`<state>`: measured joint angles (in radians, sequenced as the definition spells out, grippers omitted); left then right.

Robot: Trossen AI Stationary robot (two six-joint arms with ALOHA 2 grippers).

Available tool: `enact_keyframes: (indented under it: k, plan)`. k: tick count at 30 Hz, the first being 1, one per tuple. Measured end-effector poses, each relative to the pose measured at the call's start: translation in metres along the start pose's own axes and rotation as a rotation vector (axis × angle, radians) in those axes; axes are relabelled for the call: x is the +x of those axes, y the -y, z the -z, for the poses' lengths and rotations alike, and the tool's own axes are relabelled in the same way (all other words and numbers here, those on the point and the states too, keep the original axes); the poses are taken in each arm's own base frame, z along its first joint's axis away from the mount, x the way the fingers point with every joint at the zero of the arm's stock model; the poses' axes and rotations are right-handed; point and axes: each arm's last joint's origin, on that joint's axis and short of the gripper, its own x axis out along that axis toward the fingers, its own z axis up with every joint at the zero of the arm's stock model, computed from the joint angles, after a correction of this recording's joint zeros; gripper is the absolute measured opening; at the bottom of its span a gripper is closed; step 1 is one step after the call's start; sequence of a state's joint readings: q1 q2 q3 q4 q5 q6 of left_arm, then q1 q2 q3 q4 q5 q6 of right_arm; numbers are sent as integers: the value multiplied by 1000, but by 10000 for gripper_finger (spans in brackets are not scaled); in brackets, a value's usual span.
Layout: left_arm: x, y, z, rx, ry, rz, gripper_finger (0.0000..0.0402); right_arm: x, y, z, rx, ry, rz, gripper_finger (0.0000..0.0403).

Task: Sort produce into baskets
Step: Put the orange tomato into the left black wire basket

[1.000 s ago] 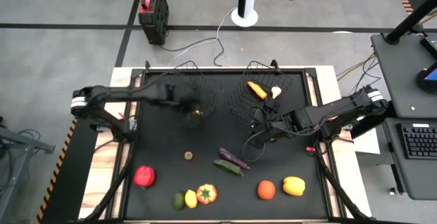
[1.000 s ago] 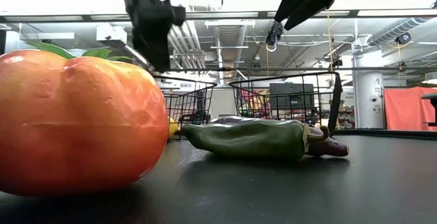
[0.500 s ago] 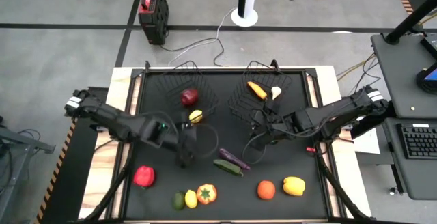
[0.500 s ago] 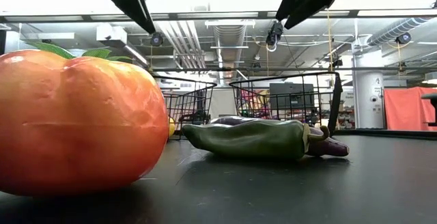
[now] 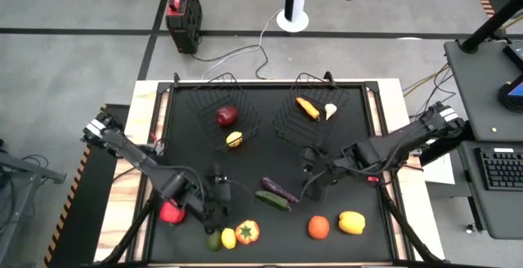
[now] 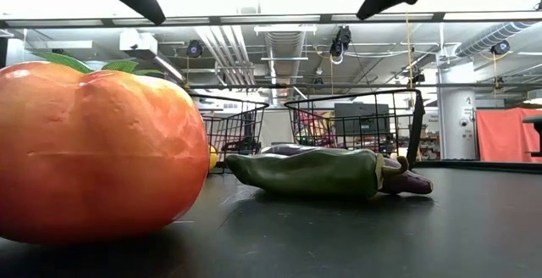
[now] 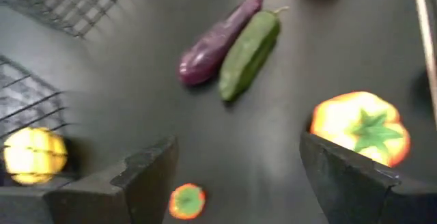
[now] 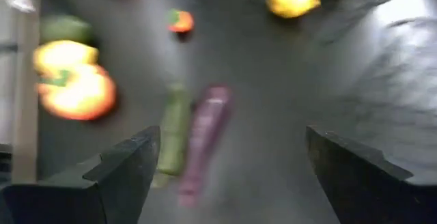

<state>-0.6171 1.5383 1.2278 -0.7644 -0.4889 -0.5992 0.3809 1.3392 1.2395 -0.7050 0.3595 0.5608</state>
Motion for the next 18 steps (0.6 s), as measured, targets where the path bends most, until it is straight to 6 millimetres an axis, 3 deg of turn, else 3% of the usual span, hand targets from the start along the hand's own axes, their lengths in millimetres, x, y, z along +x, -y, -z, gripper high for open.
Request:
enact_keyframes:
  k: [6,12,18]
  plan:
    - [14,29,4,48,7,32,264,9,-25,0,91,28,-194,354]
    - [31,60,13,171,-10,1,203,34,-59,15,-151,33,-282,354]
    - [35,79,22,237,-9,-2,137,70,-82,31,-284,66,-192,354]
